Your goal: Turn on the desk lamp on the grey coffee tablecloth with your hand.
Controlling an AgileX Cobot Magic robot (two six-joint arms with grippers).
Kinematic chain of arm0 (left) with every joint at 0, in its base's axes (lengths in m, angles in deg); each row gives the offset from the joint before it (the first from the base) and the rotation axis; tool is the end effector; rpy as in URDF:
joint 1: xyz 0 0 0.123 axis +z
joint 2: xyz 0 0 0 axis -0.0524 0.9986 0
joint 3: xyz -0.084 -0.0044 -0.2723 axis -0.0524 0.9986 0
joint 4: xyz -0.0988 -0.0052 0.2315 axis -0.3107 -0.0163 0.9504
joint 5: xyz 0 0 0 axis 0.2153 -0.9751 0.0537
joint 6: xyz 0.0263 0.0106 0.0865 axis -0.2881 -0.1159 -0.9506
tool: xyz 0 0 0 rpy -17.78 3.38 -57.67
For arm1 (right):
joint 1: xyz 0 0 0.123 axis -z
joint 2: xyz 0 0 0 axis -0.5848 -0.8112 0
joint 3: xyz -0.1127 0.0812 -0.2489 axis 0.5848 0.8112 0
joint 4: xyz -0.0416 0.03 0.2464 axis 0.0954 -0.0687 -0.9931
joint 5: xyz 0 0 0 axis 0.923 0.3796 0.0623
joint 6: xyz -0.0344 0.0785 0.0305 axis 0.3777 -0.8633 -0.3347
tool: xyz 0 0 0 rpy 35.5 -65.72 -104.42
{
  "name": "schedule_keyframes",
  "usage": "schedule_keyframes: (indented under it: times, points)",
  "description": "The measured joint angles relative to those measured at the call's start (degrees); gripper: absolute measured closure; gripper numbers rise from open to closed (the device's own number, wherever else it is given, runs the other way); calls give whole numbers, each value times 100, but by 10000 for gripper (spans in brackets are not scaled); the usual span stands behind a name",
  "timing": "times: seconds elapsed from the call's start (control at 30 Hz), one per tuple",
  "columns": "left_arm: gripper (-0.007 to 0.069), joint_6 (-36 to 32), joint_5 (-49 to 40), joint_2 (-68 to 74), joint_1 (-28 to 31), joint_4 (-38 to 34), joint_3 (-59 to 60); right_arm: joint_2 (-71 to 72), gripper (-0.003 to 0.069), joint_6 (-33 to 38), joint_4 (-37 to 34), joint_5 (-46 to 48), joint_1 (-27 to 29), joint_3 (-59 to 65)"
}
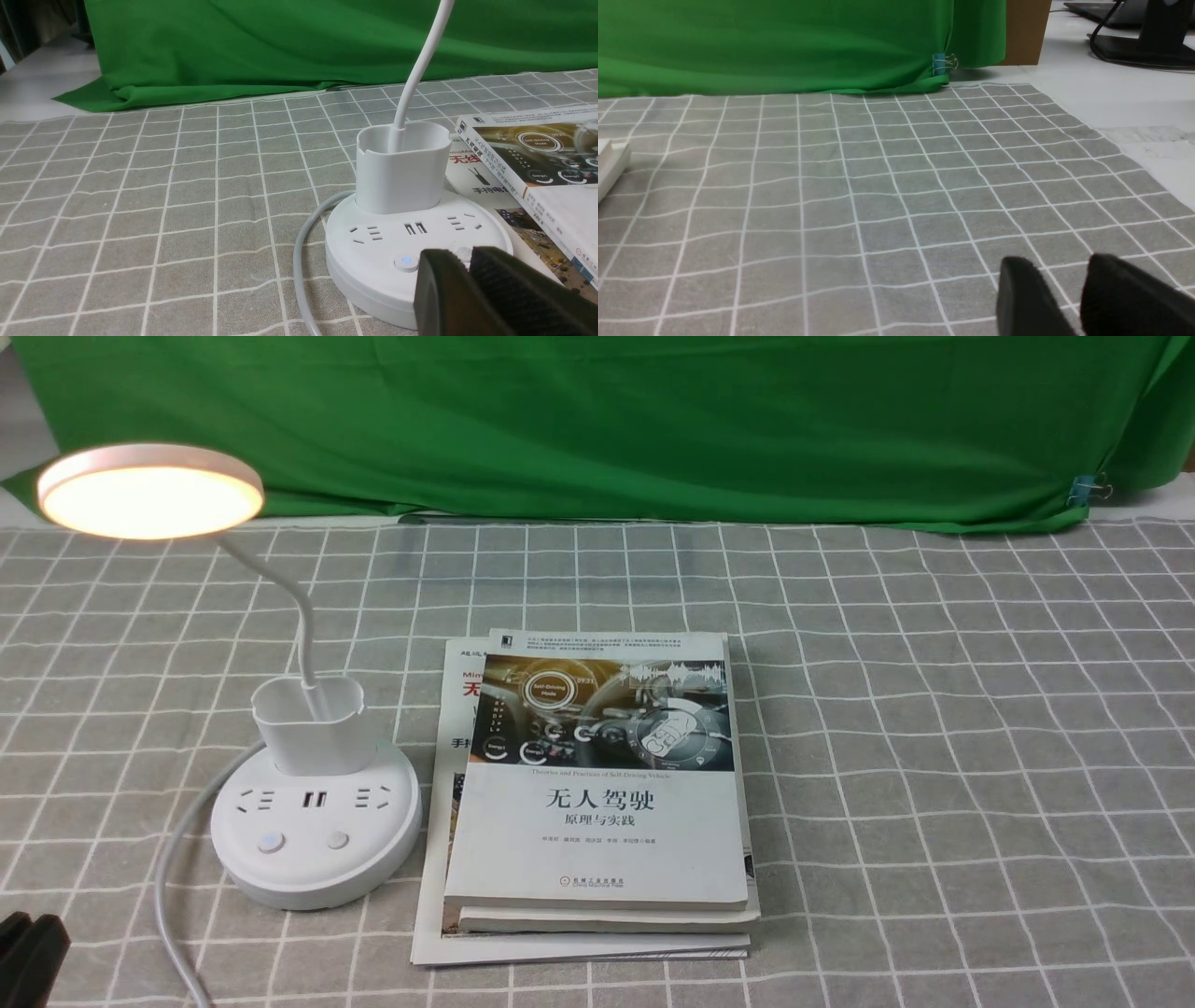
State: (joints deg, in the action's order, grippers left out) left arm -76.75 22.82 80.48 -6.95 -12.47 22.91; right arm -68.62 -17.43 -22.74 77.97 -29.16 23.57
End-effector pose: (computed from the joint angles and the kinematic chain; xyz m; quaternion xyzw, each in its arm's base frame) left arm 0.0556 -0.0047 0.1906 0.0633 0.7529 0.0032 0.6551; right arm 0.0549 -0.0099 0.1899 0.0393 0.7569 -0.0659 0.6490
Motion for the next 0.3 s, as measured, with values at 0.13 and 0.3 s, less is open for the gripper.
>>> schedule_keyframes:
  times: [0.13, 0.3]
  points:
    - [553, 0, 0, 0, 0, 0, 0, 0, 414, 0, 0, 0, 0, 0]
    - [551, 0, 0, 0, 0, 0, 0, 0, 414, 0, 0, 0, 0, 0]
